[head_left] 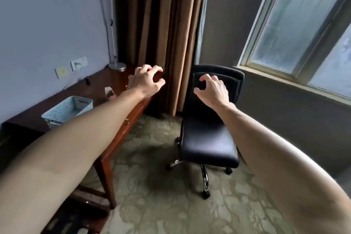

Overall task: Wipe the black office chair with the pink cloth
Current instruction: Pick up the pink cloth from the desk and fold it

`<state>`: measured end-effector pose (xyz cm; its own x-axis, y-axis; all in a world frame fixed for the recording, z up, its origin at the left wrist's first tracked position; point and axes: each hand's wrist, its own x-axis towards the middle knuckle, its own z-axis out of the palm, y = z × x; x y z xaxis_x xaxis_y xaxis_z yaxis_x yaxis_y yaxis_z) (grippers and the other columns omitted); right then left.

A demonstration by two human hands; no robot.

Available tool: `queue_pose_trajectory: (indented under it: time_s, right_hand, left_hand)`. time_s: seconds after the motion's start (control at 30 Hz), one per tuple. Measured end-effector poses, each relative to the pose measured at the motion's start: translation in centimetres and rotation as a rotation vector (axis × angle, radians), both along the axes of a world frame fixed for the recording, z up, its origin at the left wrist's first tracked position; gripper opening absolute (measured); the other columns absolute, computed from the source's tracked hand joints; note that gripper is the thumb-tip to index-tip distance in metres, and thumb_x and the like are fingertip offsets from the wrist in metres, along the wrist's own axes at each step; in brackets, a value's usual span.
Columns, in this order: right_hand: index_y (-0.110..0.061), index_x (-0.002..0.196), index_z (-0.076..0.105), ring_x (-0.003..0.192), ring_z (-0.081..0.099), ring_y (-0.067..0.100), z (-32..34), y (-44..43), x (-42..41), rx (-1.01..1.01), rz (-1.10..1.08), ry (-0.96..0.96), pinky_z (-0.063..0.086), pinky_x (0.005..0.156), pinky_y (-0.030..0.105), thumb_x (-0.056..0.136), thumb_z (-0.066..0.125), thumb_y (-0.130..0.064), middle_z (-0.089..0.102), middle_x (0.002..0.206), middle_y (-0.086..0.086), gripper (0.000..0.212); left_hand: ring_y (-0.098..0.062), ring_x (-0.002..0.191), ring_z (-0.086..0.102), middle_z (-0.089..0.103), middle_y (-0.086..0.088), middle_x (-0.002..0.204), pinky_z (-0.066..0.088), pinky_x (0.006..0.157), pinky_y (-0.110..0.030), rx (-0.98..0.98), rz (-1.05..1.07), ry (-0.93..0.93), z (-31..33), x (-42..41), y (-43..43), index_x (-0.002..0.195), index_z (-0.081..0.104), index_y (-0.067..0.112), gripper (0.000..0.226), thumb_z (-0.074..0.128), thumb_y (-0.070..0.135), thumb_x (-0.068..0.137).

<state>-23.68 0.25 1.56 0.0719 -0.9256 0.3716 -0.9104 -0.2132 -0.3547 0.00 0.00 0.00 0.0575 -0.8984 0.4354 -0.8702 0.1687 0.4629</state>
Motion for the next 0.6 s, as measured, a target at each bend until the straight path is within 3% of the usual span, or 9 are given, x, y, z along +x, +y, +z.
queue_pose_trajectory:
  time_s: [0.3,0.47,0.6]
  right_hand:
    - [-0.021,0.127,0.052,0.116,0.048,0.030,-6.0,-10.0,8.6,0.141,0.100,0.007,0.042,0.094,0.041,0.086,0.061,-0.039,0.053,0.128,0.007,0.045]
    - [-0.021,0.129,0.051,0.121,0.045,0.029,-9.0,-15.4,12.4,0.171,0.242,0.047,0.044,0.098,0.044,0.086,0.061,-0.041,0.053,0.128,0.007,0.048]
    - [-0.021,0.128,0.051,0.120,0.044,0.028,-11.4,-21.0,13.9,0.207,0.329,0.086,0.044,0.097,0.045,0.086,0.060,-0.041,0.052,0.126,0.007,0.047]
  left_hand:
    - [-0.030,0.130,0.042,0.050,-0.003,0.139,0.037,0.106,-0.052,0.126,0.136,-0.008,-4.6,9.5,-6.7,0.129,0.056,0.034,0.039,0.055,0.044,0.092]
    - [-0.028,0.122,0.050,0.055,-0.001,0.133,0.040,0.104,-0.046,0.181,0.183,0.026,-7.4,13.4,-9.0,0.124,0.057,0.038,0.050,0.045,0.058,0.079]
    - [-0.030,0.127,0.046,0.054,-0.001,0.136,0.039,0.105,-0.044,0.223,0.262,0.067,-10.4,15.7,-11.5,0.127,0.058,0.034,0.048,0.051,0.052,0.083]
